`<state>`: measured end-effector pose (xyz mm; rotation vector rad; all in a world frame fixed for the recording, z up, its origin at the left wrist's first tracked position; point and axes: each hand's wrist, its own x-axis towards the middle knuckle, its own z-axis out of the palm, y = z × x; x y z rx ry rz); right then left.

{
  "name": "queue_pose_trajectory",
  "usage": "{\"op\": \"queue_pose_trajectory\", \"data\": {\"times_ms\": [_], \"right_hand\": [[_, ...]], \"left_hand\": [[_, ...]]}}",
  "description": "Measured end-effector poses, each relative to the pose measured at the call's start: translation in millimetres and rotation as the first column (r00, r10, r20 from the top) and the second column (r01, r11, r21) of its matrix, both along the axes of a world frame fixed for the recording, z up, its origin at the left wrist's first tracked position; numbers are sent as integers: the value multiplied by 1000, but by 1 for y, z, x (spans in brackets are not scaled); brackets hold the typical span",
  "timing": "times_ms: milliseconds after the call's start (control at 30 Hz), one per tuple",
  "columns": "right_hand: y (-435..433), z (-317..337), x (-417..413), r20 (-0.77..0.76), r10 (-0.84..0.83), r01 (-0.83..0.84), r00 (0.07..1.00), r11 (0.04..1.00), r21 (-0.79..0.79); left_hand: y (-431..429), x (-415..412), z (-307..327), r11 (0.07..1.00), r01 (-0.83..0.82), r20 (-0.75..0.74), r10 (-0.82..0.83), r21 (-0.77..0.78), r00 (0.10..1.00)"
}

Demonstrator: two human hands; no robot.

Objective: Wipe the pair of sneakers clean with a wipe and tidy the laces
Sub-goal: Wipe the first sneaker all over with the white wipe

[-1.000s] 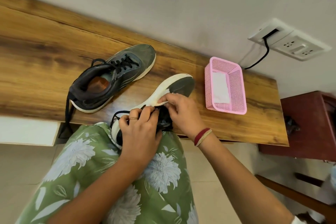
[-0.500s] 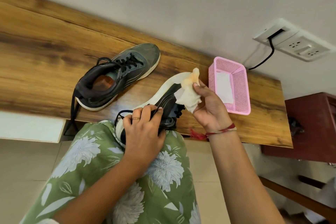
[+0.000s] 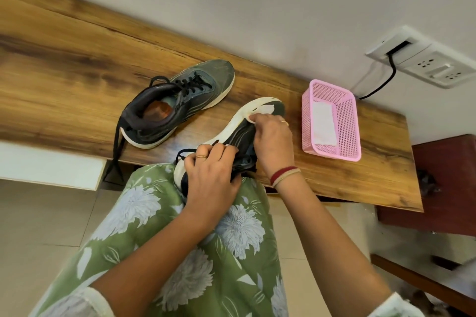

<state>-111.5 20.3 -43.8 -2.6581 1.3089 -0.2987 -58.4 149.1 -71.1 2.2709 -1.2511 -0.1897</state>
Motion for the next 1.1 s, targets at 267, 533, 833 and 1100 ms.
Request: {"op": "queue_pose_trajectory", "data": {"times_ms": [267,533,833,1100], "right_hand": [[10,28,-13,156,150,-209,976,843,495],[-15,21,3,10,-20,19,1000,996,92],[10,23,-11,51,316,-313,947,879,360],[-19,18,-7,104,-40,27,994,992,125]], "left_hand": [[3,0,-2,997,45,47,-42,-58,998],[2,0,-3,997,39,16,-38,-67,999],[2,-2,-3,997,44,-11,-45,-71,999],[-1,-1,-2,995,70,-47,-74,-77,996]]}}
